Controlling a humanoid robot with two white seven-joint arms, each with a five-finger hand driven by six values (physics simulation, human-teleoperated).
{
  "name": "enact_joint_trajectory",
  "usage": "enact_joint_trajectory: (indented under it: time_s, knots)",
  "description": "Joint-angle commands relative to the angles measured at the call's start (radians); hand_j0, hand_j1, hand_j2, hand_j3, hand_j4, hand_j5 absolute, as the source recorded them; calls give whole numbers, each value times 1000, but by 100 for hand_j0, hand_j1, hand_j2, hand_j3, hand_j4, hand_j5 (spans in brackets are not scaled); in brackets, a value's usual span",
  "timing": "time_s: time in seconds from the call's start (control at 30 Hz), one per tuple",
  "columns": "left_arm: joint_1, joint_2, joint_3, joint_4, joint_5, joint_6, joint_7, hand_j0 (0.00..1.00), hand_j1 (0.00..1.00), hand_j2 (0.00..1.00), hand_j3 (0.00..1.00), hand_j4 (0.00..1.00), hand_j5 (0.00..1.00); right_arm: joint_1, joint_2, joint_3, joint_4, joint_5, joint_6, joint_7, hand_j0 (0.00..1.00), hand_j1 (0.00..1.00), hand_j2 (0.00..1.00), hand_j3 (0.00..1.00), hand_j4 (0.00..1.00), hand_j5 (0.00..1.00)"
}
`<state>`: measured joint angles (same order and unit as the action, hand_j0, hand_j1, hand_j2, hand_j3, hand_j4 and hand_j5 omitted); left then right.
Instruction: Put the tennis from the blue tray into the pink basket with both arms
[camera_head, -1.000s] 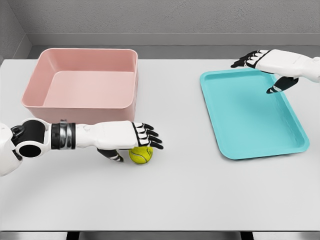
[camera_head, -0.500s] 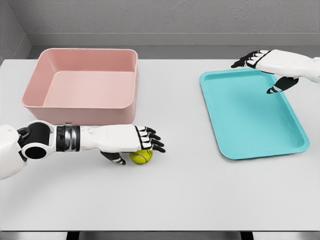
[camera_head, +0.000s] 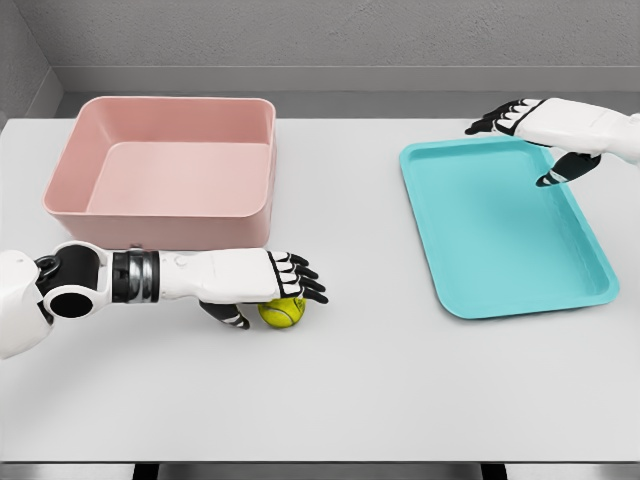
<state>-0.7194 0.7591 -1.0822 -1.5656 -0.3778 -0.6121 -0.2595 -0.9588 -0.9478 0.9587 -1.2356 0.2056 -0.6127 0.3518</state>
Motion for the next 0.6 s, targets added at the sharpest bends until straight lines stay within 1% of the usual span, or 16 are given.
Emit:
enact_joint_trajectory:
  time_s: [0.0,0.07,0.1,0.23,0.33,0.4,0.53,0.57]
  knots:
    - [0,0,1,-1,7,1,0,100,100,100,100,100,100,-2,-2,-1,1,-6,2,-1,100,100,100,100,100,100]
    - [0,0,1,-1,7,1,0,100,100,100,100,100,100,0,-2,-1,1,-6,2,-1,100,100,100,100,100,100]
    - [0,0,-1,-1,7,1,0,98,98,98,98,98,98,0,-2,-1,-1,-6,2,-1,100,100,100,100,100,100]
    - [2,0,-1,-1,7,1,2,78,78,78,78,78,78,0,-3,-1,1,-6,2,-1,100,100,100,100,100,100]
    - [3,0,-1,-1,7,1,2,73,73,73,73,73,73,0,-5,-1,-1,-6,2,-1,100,100,100,100,100,100]
    - [5,2,-1,1,8,1,2,71,71,71,71,71,71,0,-5,-1,-1,-6,2,-1,100,100,100,100,100,100]
    - [6,2,1,-1,8,1,5,63,63,63,63,63,63,0,-5,-1,-1,-6,2,-1,100,100,100,100,100,100]
    - [6,2,1,-1,8,1,5,63,63,63,63,63,63,0,-5,-1,-1,-6,2,-1,100,100,100,100,100,100]
